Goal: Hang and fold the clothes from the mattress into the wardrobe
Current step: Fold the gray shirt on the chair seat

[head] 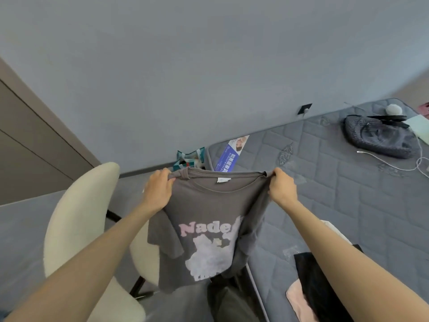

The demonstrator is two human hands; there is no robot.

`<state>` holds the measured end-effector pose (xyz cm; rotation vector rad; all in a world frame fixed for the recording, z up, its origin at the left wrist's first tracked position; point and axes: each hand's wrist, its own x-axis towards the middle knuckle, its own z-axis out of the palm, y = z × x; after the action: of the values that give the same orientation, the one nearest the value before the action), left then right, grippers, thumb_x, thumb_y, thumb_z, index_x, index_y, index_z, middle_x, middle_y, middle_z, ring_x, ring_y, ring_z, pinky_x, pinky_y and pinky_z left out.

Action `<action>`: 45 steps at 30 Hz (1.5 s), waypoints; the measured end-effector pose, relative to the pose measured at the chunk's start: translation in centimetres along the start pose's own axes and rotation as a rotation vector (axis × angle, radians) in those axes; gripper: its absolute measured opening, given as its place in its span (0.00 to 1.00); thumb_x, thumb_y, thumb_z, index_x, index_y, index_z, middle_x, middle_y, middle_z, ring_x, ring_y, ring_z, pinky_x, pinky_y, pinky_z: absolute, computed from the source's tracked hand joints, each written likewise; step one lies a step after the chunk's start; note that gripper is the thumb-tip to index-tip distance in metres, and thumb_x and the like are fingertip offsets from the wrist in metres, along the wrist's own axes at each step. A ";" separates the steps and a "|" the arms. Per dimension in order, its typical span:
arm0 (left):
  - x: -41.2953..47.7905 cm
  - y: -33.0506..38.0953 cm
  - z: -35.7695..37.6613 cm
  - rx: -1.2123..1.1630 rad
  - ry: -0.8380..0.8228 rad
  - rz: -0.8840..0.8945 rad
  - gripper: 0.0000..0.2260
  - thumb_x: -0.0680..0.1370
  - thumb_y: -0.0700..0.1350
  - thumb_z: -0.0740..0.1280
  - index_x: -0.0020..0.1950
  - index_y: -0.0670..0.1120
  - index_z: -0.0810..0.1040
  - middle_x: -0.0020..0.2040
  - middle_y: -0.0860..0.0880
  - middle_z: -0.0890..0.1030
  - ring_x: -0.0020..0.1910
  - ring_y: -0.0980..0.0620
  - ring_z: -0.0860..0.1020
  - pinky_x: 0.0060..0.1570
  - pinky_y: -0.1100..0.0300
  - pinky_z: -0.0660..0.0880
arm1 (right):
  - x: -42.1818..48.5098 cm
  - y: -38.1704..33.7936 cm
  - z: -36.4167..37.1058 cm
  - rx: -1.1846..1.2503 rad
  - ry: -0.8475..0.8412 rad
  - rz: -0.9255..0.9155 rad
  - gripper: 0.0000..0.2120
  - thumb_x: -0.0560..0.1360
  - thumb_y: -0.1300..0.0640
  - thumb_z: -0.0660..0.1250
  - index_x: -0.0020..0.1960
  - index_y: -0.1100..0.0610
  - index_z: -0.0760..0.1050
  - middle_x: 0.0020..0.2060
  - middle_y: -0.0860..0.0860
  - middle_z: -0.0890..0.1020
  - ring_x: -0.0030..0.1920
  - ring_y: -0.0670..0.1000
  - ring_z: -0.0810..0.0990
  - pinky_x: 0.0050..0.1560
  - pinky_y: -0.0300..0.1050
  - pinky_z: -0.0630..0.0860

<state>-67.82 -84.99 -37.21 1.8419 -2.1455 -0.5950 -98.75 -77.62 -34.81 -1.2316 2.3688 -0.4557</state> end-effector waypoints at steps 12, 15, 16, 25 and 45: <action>10.9 -3.5 10.5 -0.050 -0.096 -0.249 0.20 0.80 0.41 0.61 0.72 0.45 0.64 0.66 0.39 0.64 0.65 0.42 0.65 0.65 0.51 0.64 | 13.5 -1.0 12.6 0.271 -0.302 0.060 0.22 0.78 0.66 0.59 0.72 0.59 0.63 0.69 0.59 0.64 0.67 0.57 0.67 0.66 0.41 0.61; 9.3 -3.7 14.9 -0.070 -0.253 -0.177 0.20 0.81 0.42 0.60 0.73 0.49 0.64 0.70 0.44 0.62 0.69 0.45 0.62 0.67 0.53 0.63 | 13.2 2.7 16.5 0.175 -0.337 0.259 0.22 0.77 0.64 0.61 0.71 0.60 0.64 0.70 0.61 0.64 0.66 0.63 0.67 0.68 0.52 0.63; 8.8 -3.6 16.3 -0.103 -0.302 -0.153 0.20 0.81 0.42 0.60 0.73 0.49 0.64 0.70 0.46 0.61 0.69 0.46 0.61 0.67 0.53 0.62 | 12.7 4.1 17.6 0.134 -0.359 0.359 0.22 0.78 0.62 0.61 0.71 0.59 0.63 0.70 0.62 0.63 0.66 0.65 0.66 0.67 0.55 0.64; 5.6 -2.4 25.5 -0.214 -0.624 -0.021 0.21 0.81 0.40 0.57 0.74 0.50 0.62 0.72 0.50 0.63 0.67 0.46 0.65 0.65 0.55 0.63 | 8.1 12.6 23.7 0.119 -0.450 0.864 0.31 0.77 0.48 0.65 0.72 0.62 0.57 0.70 0.61 0.64 0.69 0.64 0.62 0.67 0.56 0.65; 1.2 5.8 34.1 -0.332 -0.709 0.009 0.19 0.82 0.41 0.57 0.73 0.49 0.66 0.73 0.51 0.67 0.71 0.52 0.66 0.69 0.58 0.62 | 6.8 20.9 18.6 0.745 0.177 0.808 0.24 0.77 0.51 0.66 0.69 0.52 0.62 0.49 0.51 0.75 0.50 0.51 0.75 0.55 0.45 0.74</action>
<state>-88.24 -80.64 -64.78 1.5766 -2.2303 -1.6905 -107.12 -73.43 -62.05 0.1050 2.2363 -1.0368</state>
